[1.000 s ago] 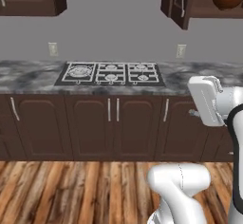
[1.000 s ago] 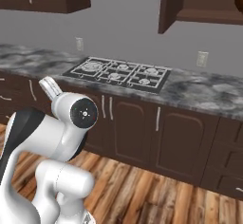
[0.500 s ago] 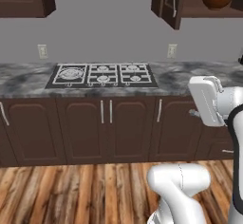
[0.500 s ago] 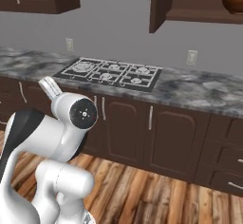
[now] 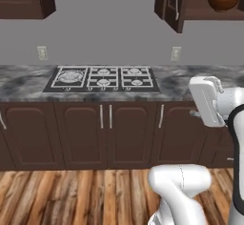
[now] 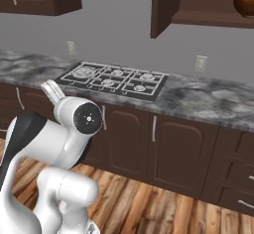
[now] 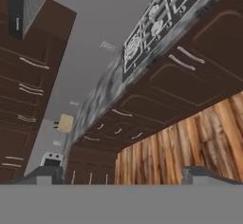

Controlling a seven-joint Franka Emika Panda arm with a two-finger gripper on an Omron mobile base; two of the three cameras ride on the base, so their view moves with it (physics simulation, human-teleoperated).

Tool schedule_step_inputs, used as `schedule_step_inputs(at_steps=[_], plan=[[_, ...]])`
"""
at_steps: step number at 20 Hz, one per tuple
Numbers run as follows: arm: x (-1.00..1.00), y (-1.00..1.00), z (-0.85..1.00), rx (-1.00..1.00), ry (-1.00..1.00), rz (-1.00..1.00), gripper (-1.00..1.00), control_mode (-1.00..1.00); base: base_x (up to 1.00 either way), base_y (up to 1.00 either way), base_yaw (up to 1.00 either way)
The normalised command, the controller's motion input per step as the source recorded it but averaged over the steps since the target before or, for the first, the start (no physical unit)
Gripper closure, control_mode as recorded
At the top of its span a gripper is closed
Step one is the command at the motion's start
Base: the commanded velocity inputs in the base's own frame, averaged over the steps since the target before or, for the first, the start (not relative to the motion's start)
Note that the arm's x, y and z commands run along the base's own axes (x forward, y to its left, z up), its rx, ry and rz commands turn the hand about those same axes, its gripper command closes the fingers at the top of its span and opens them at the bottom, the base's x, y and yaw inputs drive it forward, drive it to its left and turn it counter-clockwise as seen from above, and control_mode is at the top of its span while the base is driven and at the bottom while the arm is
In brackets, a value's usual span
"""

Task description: Move the bowls from the cabinet to the plates on the dining table.

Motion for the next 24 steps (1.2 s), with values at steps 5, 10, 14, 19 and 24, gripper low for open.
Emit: schedule_step_inputs(at_steps=[5, 10, 14, 19, 24], plan=[[0.0, 0.0, 0.0, 0.0, 0.0, 0.0, -1.0, 1.0, 0.02, -0.58, 0.0], [0.0, 0.0, 0.0, 0.0, 0.0, 0.0, -1.0, 1.0, 0.0, -0.57, 0.0], [0.0, 0.0, 0.0, 0.0, 0.0, 0.0, -1.0, 1.0, 0.0, -0.56, -0.01], [0.0, 0.0, 0.0, 0.0, 0.0, 0.0, -1.0, 1.0, 0.0, -0.56, 0.0], [0.0, 0.0, 0.0, 0.0, 0.0, 0.0, -1.0, 1.0, 0.08, -0.51, -0.01]])
